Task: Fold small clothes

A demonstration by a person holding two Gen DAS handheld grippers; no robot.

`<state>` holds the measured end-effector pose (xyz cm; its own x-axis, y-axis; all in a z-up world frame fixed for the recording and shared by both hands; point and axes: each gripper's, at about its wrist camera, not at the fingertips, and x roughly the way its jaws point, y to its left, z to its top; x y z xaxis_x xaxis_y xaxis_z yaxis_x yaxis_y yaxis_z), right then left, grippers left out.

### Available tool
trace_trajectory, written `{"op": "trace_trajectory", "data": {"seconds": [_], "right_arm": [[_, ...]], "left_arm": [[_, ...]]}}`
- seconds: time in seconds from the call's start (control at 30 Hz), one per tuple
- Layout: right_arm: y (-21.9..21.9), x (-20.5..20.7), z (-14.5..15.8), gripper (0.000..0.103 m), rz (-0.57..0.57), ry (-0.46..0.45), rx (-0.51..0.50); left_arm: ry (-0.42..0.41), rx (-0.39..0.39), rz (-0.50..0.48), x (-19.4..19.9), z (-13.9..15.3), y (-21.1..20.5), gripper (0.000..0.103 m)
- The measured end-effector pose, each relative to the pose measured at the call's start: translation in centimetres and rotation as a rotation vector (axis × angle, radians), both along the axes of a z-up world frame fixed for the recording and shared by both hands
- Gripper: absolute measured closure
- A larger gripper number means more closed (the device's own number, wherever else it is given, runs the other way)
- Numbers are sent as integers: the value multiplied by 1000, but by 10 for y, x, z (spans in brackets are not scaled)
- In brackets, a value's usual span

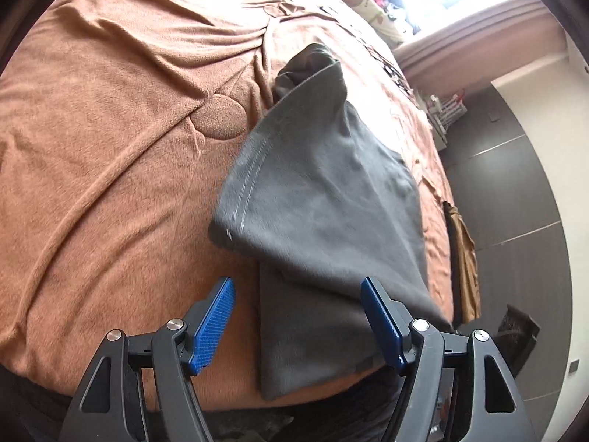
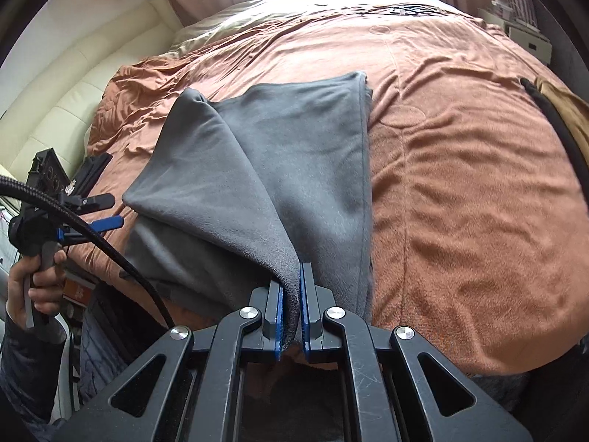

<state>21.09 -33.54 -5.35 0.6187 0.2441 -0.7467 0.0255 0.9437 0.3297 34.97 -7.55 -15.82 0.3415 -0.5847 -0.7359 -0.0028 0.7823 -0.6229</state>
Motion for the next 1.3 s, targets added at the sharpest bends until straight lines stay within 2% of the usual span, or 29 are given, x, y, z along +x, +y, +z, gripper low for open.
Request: {"op": "trace_trajectory", "data": {"seconds": [0.13,0.2,0.27,0.33,0.37,0.53,0.9,1.1,1.3], "right_arm": [[-4,-2,-7,99,-5,-5,31],[-5,-2,-11,99,-7,-4,43],[-7,-3,-14,99,-5,-7,59],[-7,-5,-15,99,-3,-13,71],[-7,-6,-14,99,-2,-16,74],[-4,-12,-15,99,17,-15,74],[-12,-12,-17,99,22,-32,122],[-20,-11,-19,99,24,-33,150],[-27,-6,-27,99,29,-19,176]], "left_arm": [[48,4,25,16,-15,-2,31],[42,1,53,21,-18,-1,38],[37,-3,68,26,-16,1,73],[26,-15,72,33,-8,1,92],[15,-18,67,35,-4,0,97],[-66,-97,18,53,32,-12,99],[-197,-131,-121,113,106,-86,99],[-202,-109,-179,146,111,-132,100],[-176,-79,-234,180,97,-173,100]]}}
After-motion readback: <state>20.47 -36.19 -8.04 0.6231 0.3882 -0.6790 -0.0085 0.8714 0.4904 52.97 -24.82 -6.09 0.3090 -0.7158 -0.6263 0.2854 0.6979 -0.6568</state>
